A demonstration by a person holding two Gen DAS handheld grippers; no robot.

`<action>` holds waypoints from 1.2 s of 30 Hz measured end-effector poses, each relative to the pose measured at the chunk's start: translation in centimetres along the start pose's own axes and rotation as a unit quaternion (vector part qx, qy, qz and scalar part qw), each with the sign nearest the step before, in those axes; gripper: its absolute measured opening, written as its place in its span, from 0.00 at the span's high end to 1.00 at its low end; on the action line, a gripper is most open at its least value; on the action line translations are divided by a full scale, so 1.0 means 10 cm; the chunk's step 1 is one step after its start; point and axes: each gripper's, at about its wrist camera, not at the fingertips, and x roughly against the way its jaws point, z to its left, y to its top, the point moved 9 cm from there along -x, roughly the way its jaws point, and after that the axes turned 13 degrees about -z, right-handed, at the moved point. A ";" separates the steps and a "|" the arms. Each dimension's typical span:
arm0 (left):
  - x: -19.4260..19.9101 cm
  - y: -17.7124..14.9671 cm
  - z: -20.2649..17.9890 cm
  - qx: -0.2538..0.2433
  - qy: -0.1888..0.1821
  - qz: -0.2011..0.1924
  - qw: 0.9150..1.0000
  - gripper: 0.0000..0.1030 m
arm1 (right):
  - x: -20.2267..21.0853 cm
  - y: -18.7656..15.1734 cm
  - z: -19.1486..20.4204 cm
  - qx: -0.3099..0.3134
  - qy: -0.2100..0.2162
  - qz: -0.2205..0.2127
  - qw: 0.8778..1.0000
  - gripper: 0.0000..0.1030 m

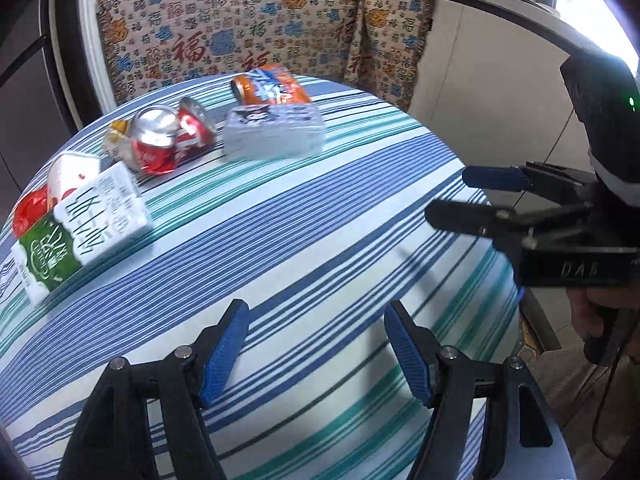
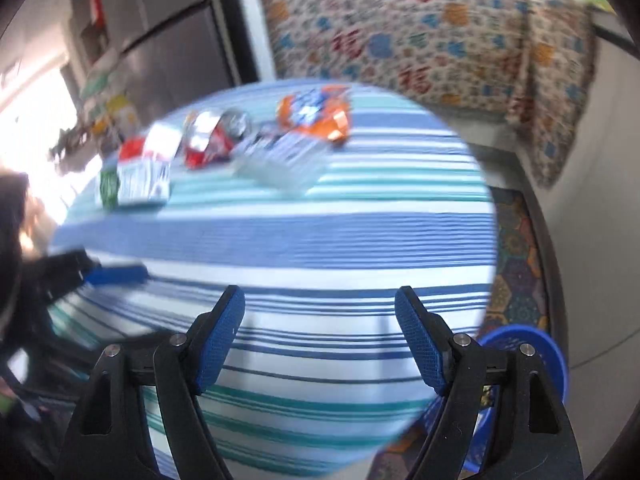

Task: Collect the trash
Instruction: 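Move both tools back over the table toward the milk carton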

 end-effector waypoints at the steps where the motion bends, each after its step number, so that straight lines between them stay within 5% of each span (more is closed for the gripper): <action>1: -0.01 -0.02 0.08 0.004 0.002 0.001 1.000 0.31 | -0.09 -0.04 0.08 0.016 -0.004 0.010 1.000 0.23; 11: 0.04 -0.06 0.36 -0.023 -0.004 -0.008 1.000 0.30 | -0.59 -0.02 0.28 0.028 -0.026 0.033 0.999 0.03; 15: 0.06 -0.13 0.42 -0.040 0.014 -0.002 0.999 0.11 | -0.67 0.04 0.38 0.030 -0.023 0.032 0.999 0.01; 23: 0.51 -0.10 1.06 -0.019 0.013 -0.026 0.999 0.12 | -0.66 0.05 0.41 0.031 -0.021 0.031 0.999 0.00; 29: 0.59 0.25 1.52 -0.104 0.003 -0.047 0.993 0.12 | -0.66 0.05 0.41 0.031 -0.021 0.031 0.999 0.00; 36: 0.21 0.24 1.46 -0.247 -0.017 -0.031 0.968 0.12 | -0.66 0.04 0.41 0.031 -0.021 0.031 0.999 0.00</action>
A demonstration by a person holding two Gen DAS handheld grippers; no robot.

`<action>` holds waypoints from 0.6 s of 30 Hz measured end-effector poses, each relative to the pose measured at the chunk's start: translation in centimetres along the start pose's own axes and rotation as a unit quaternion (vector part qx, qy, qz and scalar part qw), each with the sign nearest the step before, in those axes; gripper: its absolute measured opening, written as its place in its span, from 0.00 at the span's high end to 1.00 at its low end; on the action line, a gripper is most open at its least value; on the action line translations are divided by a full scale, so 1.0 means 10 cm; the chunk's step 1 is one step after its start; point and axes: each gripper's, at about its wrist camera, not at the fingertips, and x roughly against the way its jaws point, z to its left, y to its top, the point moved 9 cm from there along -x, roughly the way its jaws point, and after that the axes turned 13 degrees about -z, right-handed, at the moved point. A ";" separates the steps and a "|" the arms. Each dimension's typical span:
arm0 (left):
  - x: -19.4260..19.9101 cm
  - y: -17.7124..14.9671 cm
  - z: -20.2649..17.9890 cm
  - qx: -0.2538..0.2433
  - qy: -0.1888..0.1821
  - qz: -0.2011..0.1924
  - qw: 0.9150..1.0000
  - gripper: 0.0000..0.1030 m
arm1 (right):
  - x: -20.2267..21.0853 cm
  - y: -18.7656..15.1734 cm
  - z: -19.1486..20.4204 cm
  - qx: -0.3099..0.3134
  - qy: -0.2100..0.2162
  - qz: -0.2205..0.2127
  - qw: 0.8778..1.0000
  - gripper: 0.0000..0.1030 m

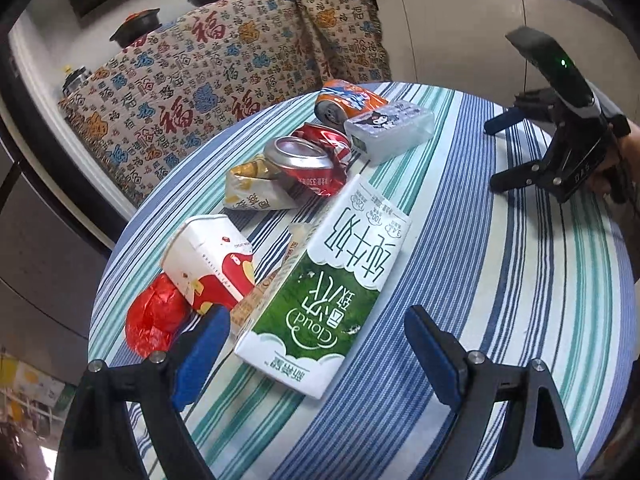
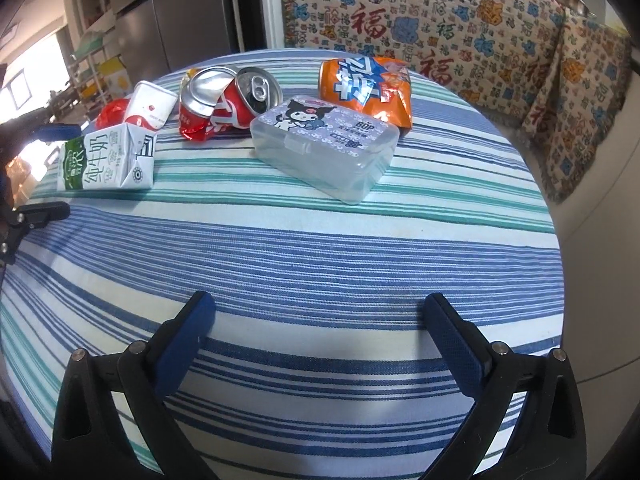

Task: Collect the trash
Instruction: 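Move both tools back over the table toward the milk carton, then grasp the green milk carton with the left tool while the right tool grasps the beige snack bar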

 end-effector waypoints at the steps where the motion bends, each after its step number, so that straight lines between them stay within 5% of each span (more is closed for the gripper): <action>1: -0.04 -0.02 -0.03 -0.005 -0.005 0.002 1.000 0.12 | 0.00 0.00 0.00 0.000 0.000 0.000 1.000 0.00; 5: -0.10 -0.03 -0.13 -0.016 -0.017 0.007 1.000 0.17 | 0.00 0.00 0.00 -0.001 0.000 0.000 1.000 0.00; 6: -0.09 -0.02 -0.15 -0.002 -0.024 0.007 1.000 0.24 | -0.01 0.01 0.00 -0.001 0.001 0.000 1.000 0.00; 7: -0.07 -0.01 -0.16 0.017 -0.035 0.010 0.999 0.45 | -0.01 0.01 0.01 -0.001 0.001 0.000 1.000 0.00; 8: -0.05 -0.02 -0.17 0.034 -0.044 0.019 0.998 0.51 | -0.01 0.02 0.01 -0.001 0.002 0.001 1.000 0.00; 11: 0.00 -0.06 -0.28 0.078 -0.068 0.032 0.994 0.52 | 0.00 0.03 0.01 -0.004 0.002 0.002 1.000 0.00; 15: 0.14 -0.09 -0.57 0.154 -0.133 0.047 0.978 0.52 | 0.03 0.01 -0.04 -0.012 -0.001 0.007 1.000 0.00; 18: 0.22 -0.05 -0.73 0.164 -0.146 0.044 0.975 0.37 | 0.06 -0.01 -0.08 -0.015 -0.004 0.008 1.000 0.00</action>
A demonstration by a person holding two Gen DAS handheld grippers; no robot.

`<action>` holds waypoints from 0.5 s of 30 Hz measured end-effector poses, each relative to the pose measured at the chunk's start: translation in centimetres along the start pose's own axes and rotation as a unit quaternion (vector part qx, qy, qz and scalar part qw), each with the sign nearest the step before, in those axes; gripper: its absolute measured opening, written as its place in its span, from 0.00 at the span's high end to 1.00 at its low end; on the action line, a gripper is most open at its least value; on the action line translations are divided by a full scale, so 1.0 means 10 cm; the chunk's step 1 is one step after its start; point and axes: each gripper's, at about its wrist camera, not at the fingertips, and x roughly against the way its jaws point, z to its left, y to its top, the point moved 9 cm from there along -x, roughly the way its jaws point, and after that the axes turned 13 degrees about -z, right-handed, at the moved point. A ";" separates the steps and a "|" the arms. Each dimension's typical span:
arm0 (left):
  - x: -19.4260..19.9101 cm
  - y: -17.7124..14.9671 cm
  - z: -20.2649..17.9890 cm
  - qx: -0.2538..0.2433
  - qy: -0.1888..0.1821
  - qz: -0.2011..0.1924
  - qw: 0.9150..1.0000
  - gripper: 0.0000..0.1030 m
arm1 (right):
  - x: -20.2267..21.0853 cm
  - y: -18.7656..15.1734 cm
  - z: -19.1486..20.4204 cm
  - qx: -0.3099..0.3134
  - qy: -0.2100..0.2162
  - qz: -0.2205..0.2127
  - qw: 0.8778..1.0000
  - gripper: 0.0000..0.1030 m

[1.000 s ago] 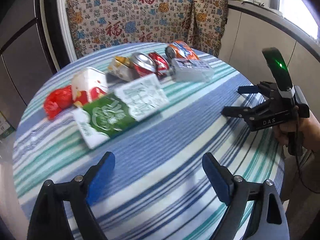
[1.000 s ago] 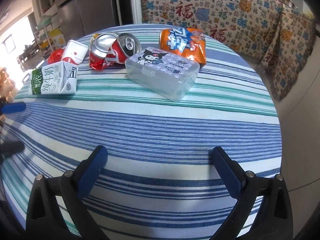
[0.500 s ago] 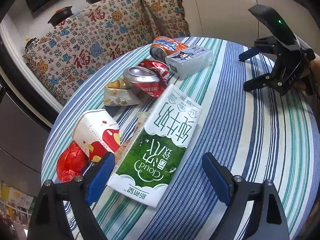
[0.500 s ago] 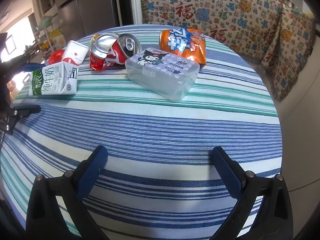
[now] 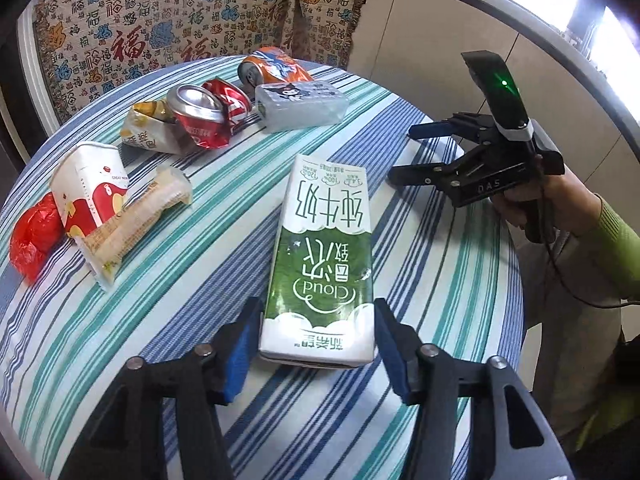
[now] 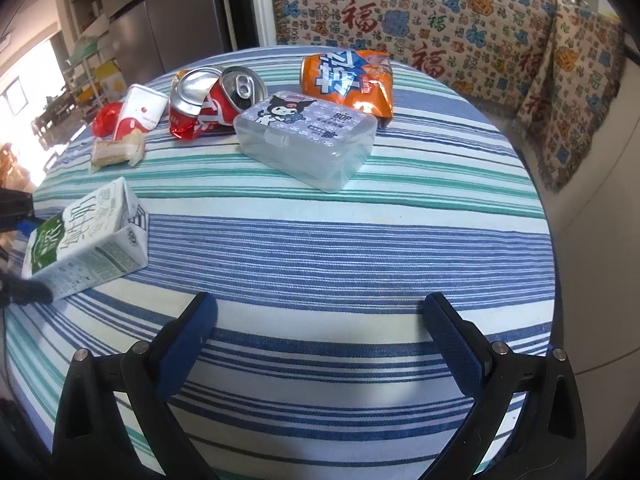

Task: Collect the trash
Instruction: 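Grasp the green milk carton with the left tool while the right tool grasps the beige snack bar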

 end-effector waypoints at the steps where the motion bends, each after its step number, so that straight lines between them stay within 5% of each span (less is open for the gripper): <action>1: 0.00 0.02 -0.04 -0.002 0.005 -0.007 1.000 0.30 | 0.00 -0.01 -0.01 0.000 -0.001 0.000 1.000 0.00; 12: -0.37 0.24 -0.19 -0.047 0.044 -0.011 0.998 0.31 | 0.01 -0.04 -0.06 0.005 0.002 -0.003 1.000 0.00; 13: -0.36 0.24 -0.20 -0.045 0.048 -0.016 0.998 0.47 | 0.01 -0.04 -0.06 0.005 0.002 -0.002 1.000 0.00; 15: -0.34 0.19 -0.21 -0.031 0.052 -0.019 0.998 0.53 | 0.01 -0.04 -0.05 0.005 0.002 -0.002 1.000 0.00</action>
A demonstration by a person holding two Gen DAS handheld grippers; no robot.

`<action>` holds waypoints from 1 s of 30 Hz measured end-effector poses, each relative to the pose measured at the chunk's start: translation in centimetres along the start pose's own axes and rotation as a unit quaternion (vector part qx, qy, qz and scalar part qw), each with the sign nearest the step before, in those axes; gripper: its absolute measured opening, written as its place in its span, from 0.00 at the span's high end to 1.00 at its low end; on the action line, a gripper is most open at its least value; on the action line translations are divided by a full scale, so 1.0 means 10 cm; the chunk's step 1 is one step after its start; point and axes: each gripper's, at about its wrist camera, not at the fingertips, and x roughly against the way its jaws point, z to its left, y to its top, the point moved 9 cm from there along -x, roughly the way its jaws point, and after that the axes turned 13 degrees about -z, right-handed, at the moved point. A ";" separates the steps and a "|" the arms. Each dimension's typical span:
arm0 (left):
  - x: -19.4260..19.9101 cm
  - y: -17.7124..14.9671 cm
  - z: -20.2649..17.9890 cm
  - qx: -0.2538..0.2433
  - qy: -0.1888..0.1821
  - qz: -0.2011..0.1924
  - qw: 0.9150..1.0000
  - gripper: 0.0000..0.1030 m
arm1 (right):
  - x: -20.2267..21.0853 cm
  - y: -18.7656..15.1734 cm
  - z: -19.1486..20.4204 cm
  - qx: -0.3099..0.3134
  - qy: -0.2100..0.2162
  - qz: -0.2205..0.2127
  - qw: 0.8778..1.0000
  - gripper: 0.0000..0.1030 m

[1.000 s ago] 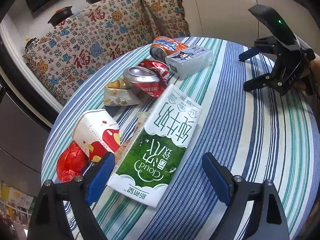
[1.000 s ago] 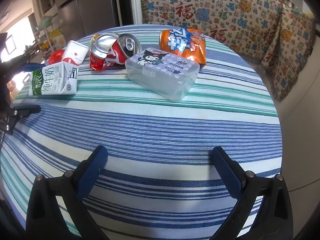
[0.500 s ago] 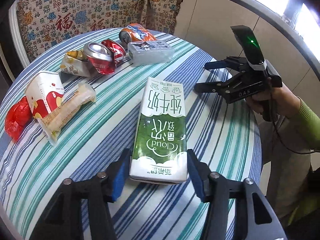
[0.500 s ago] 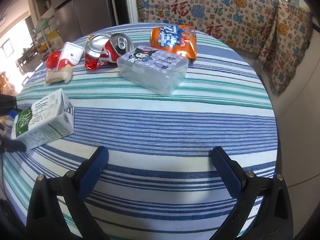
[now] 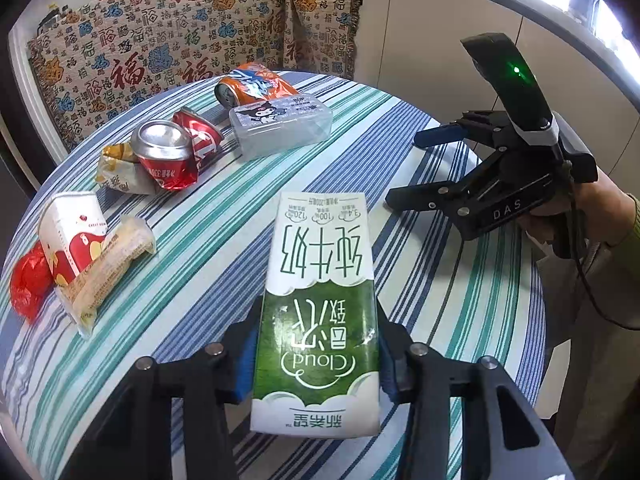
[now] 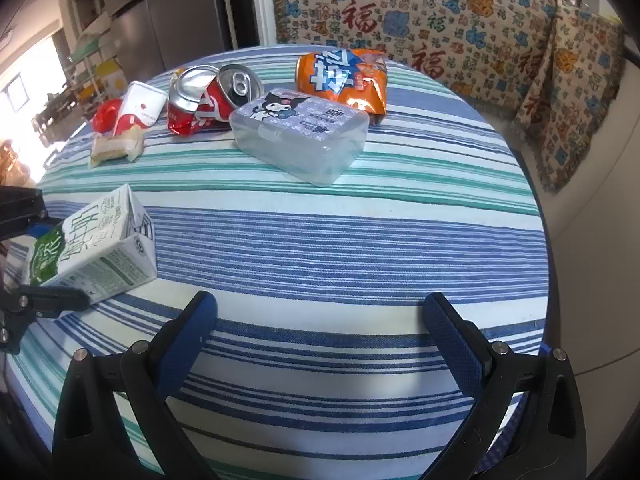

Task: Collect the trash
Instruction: 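Grasp the green milk carton with the left tool while the right tool grasps the beige snack bar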

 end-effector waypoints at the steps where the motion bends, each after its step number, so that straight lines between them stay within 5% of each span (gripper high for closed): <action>1: 0.05 -0.03 0.02 0.011 0.009 -0.005 1.000 0.54 | 0.00 0.00 0.00 0.000 0.000 0.001 1.000 0.00; 6: 0.44 -0.32 0.25 0.082 0.081 -0.027 0.993 0.54 | 0.04 0.02 0.20 0.008 0.046 -0.004 0.999 0.06; 11: 0.85 -0.59 0.76 0.164 0.180 -0.043 0.969 0.54 | -0.10 0.23 0.79 0.044 0.142 -0.012 0.989 0.10; 17: 1.08 -0.76 1.21 0.245 0.219 -0.061 0.942 0.54 | -0.42 0.74 1.67 0.155 0.196 -0.037 0.968 0.14; 24: 1.14 -0.90 1.28 0.274 0.218 -0.074 0.934 0.54 | -0.92 0.91 2.37 0.300 0.210 -0.006 0.930 0.17; 28: 1.14 -0.89 1.25 0.266 0.218 -0.077 0.936 0.54 | -0.98 0.88 2.26 0.247 0.222 0.033 0.943 0.76; 30: 1.09 -0.86 1.21 0.264 0.213 -0.080 0.937 0.54 | -0.88 0.85 2.07 0.213 0.206 0.032 0.955 0.77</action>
